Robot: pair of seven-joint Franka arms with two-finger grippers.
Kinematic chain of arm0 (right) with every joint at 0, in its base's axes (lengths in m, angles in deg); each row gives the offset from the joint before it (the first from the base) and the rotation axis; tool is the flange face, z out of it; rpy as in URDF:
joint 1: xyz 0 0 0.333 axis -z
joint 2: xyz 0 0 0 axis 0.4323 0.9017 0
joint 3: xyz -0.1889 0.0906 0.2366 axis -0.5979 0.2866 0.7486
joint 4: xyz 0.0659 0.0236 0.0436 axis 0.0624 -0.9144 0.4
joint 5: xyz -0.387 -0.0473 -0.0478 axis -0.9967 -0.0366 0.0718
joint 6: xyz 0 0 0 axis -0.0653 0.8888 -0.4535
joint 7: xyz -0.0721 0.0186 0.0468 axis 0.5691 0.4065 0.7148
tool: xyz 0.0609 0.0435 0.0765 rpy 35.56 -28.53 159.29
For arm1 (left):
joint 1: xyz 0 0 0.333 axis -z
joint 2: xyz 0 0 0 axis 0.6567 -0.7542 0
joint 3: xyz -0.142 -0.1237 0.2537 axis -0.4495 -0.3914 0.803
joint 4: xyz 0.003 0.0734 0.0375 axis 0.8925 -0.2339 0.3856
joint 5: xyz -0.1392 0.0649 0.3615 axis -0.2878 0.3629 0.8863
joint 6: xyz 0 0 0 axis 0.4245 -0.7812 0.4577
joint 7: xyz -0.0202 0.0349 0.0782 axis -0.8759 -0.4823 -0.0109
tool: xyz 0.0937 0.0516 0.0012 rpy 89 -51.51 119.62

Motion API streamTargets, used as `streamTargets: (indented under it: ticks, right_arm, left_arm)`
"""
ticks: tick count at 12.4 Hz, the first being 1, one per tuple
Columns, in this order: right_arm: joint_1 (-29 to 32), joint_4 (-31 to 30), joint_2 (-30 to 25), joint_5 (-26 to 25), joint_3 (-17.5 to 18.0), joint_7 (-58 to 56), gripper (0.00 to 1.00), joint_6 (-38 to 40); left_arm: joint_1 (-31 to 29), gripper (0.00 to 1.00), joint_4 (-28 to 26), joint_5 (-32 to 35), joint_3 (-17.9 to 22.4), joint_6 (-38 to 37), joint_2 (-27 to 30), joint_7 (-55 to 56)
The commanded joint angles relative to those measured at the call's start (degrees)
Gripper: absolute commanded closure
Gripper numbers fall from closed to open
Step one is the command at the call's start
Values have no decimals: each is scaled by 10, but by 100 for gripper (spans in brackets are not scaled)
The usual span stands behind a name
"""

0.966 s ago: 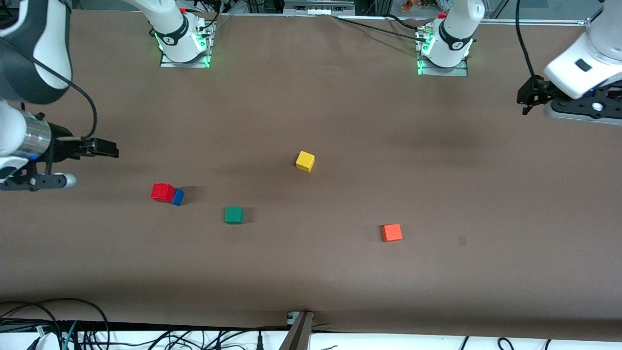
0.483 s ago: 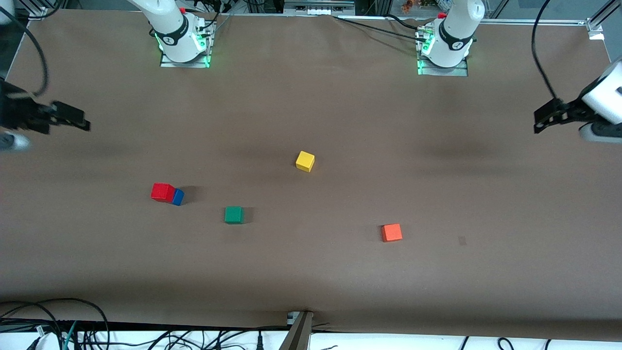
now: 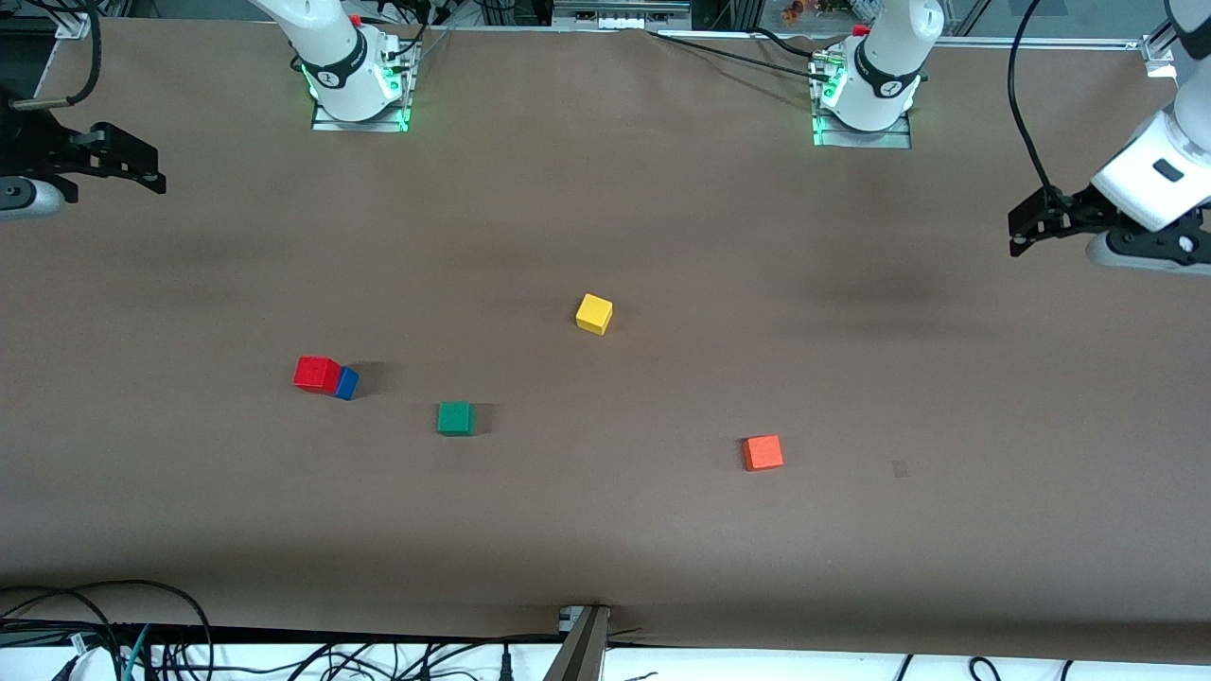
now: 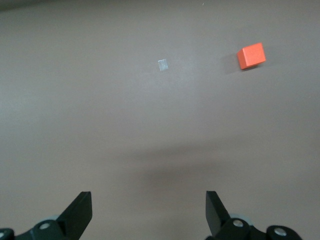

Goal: Pass red block to right arm, stack on blue

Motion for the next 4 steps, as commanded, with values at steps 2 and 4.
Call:
streamTargets:
  ticks: [2,4]
  right_arm:
    - [6,13,11,-12,3,-5,0,15]
    - [5,14,13,-11,3,-5,0,15]
  left_arm:
    - [1,0,14,-7,-2,-13,-10,16]
    - [5,0,14,-7,-4,-11,-21,16]
